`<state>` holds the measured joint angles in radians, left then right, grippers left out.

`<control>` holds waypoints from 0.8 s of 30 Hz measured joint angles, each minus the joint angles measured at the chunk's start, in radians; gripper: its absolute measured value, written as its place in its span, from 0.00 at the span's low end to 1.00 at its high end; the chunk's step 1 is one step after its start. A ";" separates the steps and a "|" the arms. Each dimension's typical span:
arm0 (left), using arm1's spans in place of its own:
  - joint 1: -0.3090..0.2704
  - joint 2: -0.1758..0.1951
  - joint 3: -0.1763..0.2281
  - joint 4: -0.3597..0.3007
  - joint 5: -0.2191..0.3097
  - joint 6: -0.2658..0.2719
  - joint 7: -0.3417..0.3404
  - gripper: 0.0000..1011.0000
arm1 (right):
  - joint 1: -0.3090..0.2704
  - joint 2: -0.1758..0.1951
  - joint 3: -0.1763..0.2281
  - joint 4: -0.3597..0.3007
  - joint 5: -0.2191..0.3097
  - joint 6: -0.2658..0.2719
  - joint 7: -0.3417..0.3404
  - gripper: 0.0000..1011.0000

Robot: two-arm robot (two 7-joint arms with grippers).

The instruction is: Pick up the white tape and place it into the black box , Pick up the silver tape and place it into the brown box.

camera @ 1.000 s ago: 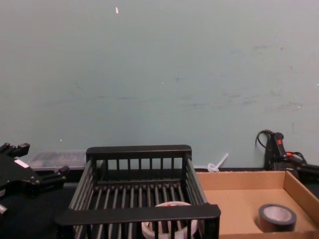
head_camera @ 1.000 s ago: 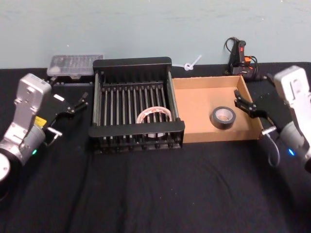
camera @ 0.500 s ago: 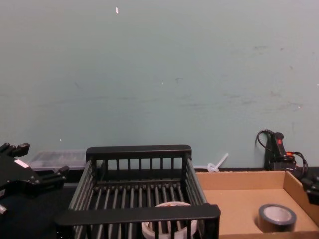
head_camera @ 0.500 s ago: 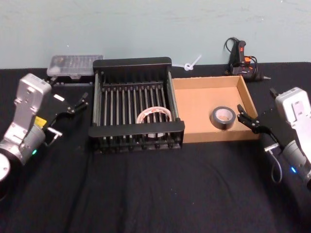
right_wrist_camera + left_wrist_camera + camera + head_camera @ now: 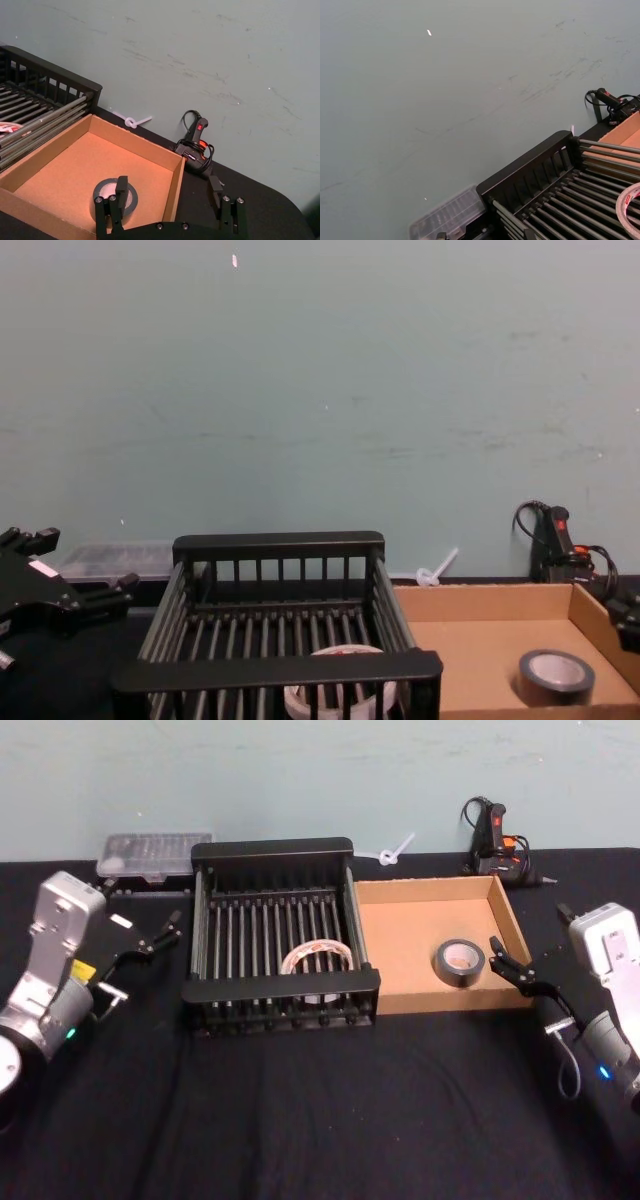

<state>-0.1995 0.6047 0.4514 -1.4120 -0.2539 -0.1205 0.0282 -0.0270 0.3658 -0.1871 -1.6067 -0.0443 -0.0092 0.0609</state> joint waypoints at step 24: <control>0.000 0.000 0.000 0.000 0.000 0.000 0.000 0.99 | 0.002 0.002 -0.003 0.000 0.001 0.002 0.001 0.99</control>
<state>-0.1995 0.6047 0.4514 -1.4120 -0.2539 -0.1206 0.0283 -0.0254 0.3683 -0.1903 -1.6067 -0.0431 -0.0069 0.0616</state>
